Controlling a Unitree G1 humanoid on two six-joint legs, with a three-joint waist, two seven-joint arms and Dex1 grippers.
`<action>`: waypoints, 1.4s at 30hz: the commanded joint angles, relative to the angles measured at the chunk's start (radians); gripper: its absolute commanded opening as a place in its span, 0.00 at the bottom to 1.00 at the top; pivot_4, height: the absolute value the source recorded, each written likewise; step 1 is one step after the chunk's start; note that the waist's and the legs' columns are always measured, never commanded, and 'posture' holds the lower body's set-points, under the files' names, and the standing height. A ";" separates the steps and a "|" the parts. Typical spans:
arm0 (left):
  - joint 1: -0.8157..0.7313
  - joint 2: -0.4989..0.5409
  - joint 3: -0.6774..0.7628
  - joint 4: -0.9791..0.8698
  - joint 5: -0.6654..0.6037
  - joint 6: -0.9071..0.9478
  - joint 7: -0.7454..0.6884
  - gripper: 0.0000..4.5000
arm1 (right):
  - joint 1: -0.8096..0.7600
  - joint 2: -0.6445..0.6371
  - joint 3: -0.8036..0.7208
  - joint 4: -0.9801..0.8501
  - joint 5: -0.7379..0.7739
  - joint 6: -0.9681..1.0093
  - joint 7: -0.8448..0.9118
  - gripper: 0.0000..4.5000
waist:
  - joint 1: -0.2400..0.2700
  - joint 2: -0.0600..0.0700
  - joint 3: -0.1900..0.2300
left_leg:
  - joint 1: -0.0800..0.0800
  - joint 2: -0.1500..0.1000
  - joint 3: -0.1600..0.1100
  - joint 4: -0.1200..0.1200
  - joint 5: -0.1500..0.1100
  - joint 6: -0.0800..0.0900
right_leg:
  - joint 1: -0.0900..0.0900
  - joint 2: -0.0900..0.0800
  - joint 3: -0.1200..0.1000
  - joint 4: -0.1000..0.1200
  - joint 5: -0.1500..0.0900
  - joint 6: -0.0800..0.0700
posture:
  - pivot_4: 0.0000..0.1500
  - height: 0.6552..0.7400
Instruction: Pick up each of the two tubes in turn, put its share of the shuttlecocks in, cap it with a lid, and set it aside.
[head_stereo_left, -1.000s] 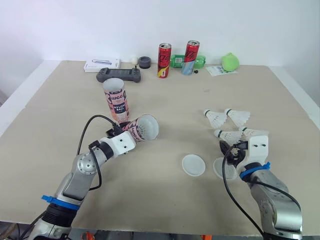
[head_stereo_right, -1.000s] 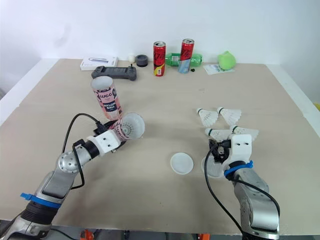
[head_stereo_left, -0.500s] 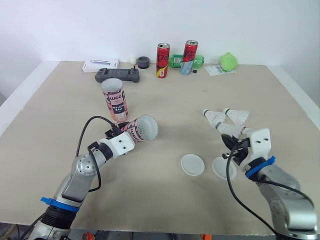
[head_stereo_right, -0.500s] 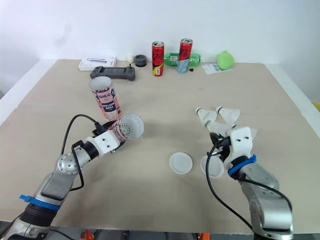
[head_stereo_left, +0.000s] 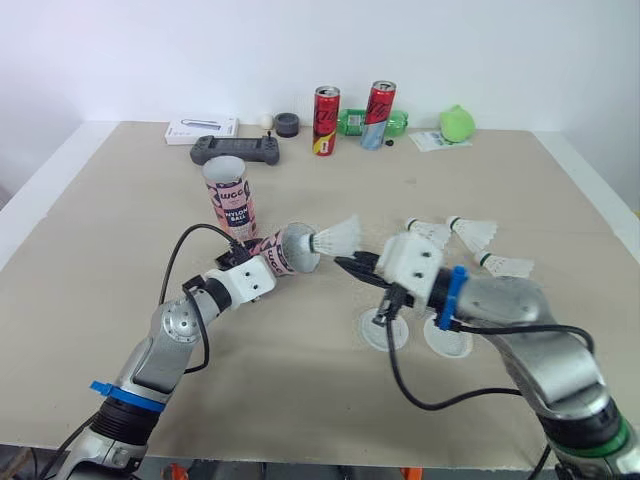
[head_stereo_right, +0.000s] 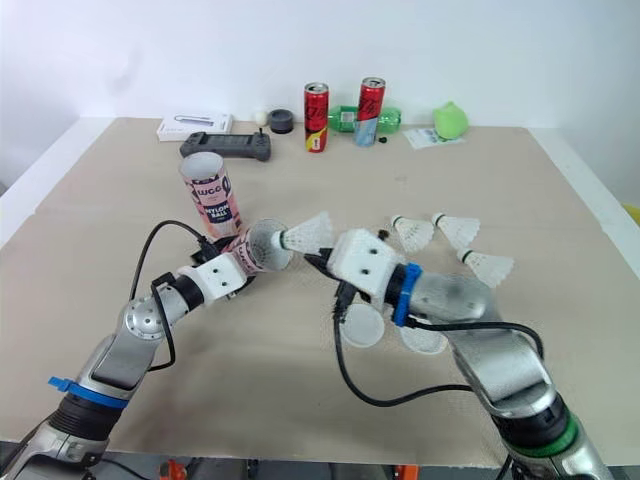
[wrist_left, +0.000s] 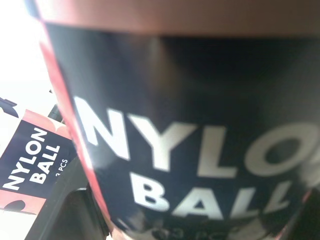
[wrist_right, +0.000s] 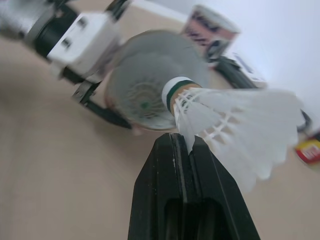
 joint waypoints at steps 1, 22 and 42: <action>0.012 0.000 -0.012 -0.013 0.006 0.018 -0.004 0.71 | -0.035 0.021 0.010 0.008 -0.036 -0.052 0.009 0.01 | -0.001 0.000 0.000 | 0.000 0.000 0.000 0.000 0.000 0.000 | 0.000 0.000 0.000 0.000 0.000 0.000 | 1.00 1.00; 0.006 -0.046 -0.021 -0.023 -0.028 0.022 -0.011 0.71 | -0.219 -0.036 -0.150 -0.001 0.230 0.194 0.121 0.71 | -0.001 0.000 0.000 | 0.000 0.000 0.000 0.000 0.000 0.000 | 0.000 0.000 0.000 0.000 0.001 -0.001 | 1.00 1.00; -0.029 -0.055 -0.053 -0.030 -0.004 0.038 -0.016 0.71 | -0.643 0.148 0.447 0.496 -0.372 -0.137 0.357 0.04 | -0.002 0.001 0.000 | -0.001 0.000 -0.001 -0.001 0.000 0.000 | -0.002 0.000 -0.001 0.000 0.001 -0.003 | 1.00 1.00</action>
